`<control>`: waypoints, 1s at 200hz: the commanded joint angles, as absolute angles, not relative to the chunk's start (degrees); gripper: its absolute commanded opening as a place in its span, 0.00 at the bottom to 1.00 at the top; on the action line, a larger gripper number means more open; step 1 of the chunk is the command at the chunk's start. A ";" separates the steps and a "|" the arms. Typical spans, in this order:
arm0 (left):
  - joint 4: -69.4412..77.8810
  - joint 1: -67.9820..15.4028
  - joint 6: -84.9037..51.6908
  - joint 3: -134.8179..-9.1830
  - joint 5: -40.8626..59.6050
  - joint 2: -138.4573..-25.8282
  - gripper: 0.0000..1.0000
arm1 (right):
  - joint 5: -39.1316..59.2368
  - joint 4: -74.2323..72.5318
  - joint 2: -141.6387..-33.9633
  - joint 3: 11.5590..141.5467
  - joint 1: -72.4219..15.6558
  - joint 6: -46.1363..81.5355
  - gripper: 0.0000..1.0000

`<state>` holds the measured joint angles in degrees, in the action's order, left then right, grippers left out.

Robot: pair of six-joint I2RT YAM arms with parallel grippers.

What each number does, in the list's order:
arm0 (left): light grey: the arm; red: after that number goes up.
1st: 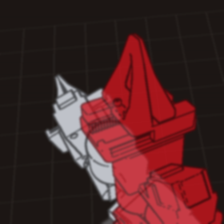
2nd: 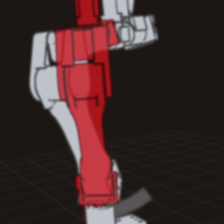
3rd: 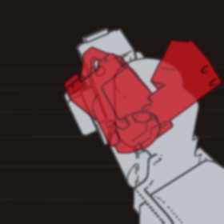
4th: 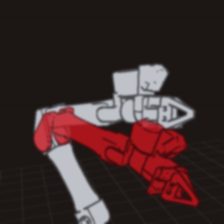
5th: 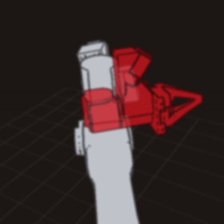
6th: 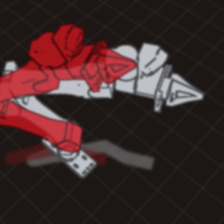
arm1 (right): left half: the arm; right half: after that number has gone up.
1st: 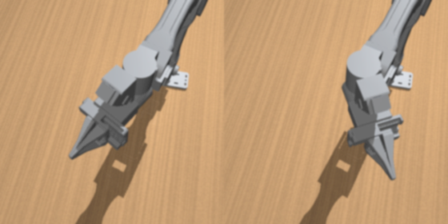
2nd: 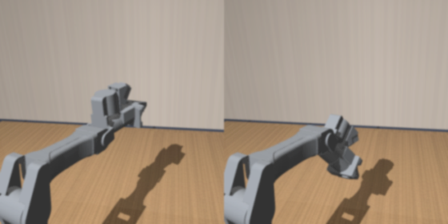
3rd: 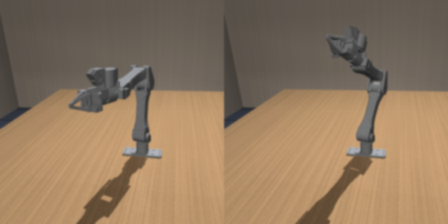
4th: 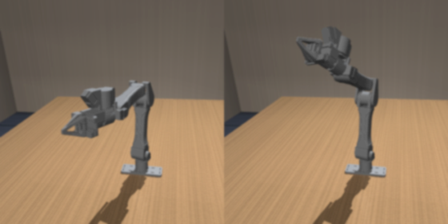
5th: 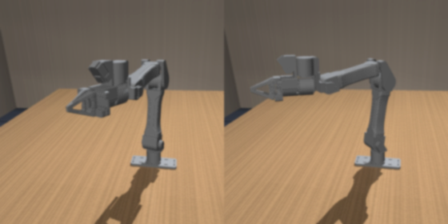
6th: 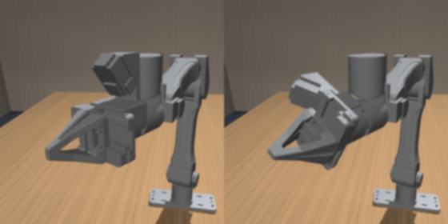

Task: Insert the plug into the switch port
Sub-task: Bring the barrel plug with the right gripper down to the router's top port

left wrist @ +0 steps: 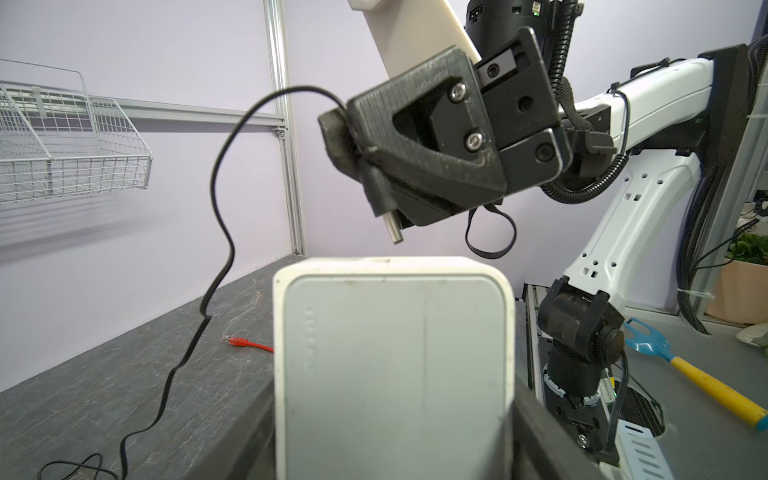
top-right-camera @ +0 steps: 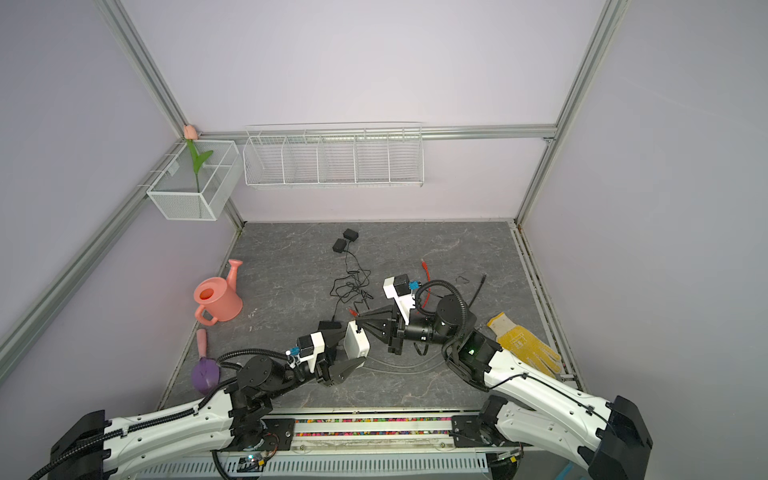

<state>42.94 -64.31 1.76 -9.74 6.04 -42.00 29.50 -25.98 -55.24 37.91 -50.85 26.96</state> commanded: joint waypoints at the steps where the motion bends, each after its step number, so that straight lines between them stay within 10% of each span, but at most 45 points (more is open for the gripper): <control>1: 43.95 -64.69 1.93 -10.90 5.63 -41.54 0.00 | 28.57 -26.98 -55.89 36.87 -51.43 26.40 0.07; 200: 45.00 -64.95 -0.24 -9.19 -0.77 -36.88 0.00 | 20.60 -20.38 -58.89 35.05 -56.05 21.50 0.07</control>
